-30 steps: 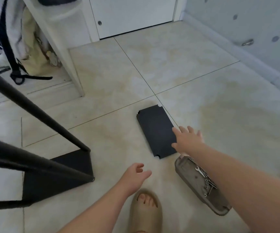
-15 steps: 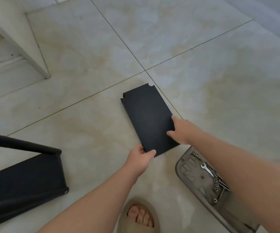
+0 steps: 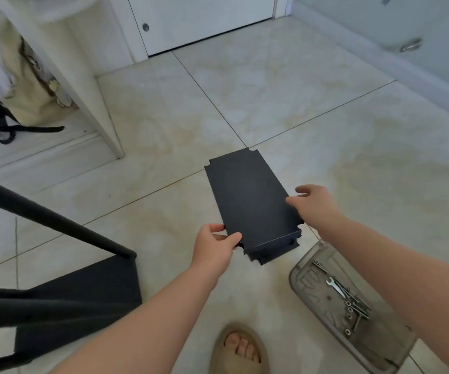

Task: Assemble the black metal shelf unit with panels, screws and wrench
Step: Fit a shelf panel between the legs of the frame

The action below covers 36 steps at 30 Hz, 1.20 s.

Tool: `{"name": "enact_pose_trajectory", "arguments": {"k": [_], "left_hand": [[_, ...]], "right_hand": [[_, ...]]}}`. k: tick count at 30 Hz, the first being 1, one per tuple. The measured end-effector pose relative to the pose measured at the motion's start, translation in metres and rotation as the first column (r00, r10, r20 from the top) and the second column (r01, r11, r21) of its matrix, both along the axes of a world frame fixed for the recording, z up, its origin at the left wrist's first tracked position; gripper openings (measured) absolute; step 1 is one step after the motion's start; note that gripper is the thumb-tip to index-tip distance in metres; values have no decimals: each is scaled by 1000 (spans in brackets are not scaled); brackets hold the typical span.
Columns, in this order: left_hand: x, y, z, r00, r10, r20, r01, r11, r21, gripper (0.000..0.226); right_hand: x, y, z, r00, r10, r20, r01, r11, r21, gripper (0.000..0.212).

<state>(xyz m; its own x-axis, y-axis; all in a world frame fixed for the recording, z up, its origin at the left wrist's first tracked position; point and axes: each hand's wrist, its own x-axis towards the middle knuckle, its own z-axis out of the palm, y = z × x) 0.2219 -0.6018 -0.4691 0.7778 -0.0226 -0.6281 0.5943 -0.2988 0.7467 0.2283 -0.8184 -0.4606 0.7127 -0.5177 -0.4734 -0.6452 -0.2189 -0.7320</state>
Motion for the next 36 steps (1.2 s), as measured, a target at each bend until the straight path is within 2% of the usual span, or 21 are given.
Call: {"name": "enact_pose_trajectory", "arguments": {"k": [3,5,7,12,16,19,23,28,32,36], "left_hand": [[-2,10,47,992,-70,102,69,998,11,38],[-5,16,82,975,-126,182,122,992,34,33],[-11,22,119,952,-180,247,174,984,49,30],[-41,39,210,864,-259,433,252,965,75,27],[-73,55,280,775,-266,573,264,960,89,28],[-98,74,330,711,-244,659,256,963,81,30],[-121,115,390,629,-203,751,225,972,74,29],[-146,189,449,548,-86,832,121,992,22,34],[-160,255,475,528,29,849,10,999,-41,36],[-175,320,495,520,97,849,-84,995,-62,34]], "right_hand": [[-15,1,43,996,-64,56,59,994,87,40],[-27,1,72,993,-68,101,52,987,149,22],[-41,3,107,986,-73,149,42,979,199,13],[-82,13,199,956,-60,285,-4,976,218,24],[-112,28,279,911,-51,409,-37,978,206,20],[-134,46,338,865,-44,500,-60,980,190,24],[-159,78,409,790,-20,613,-112,978,177,13],[-174,130,468,729,-13,685,-192,956,222,16],[-179,179,493,705,-8,709,-299,904,307,13],[-185,234,508,696,20,718,-442,800,406,12]]}}
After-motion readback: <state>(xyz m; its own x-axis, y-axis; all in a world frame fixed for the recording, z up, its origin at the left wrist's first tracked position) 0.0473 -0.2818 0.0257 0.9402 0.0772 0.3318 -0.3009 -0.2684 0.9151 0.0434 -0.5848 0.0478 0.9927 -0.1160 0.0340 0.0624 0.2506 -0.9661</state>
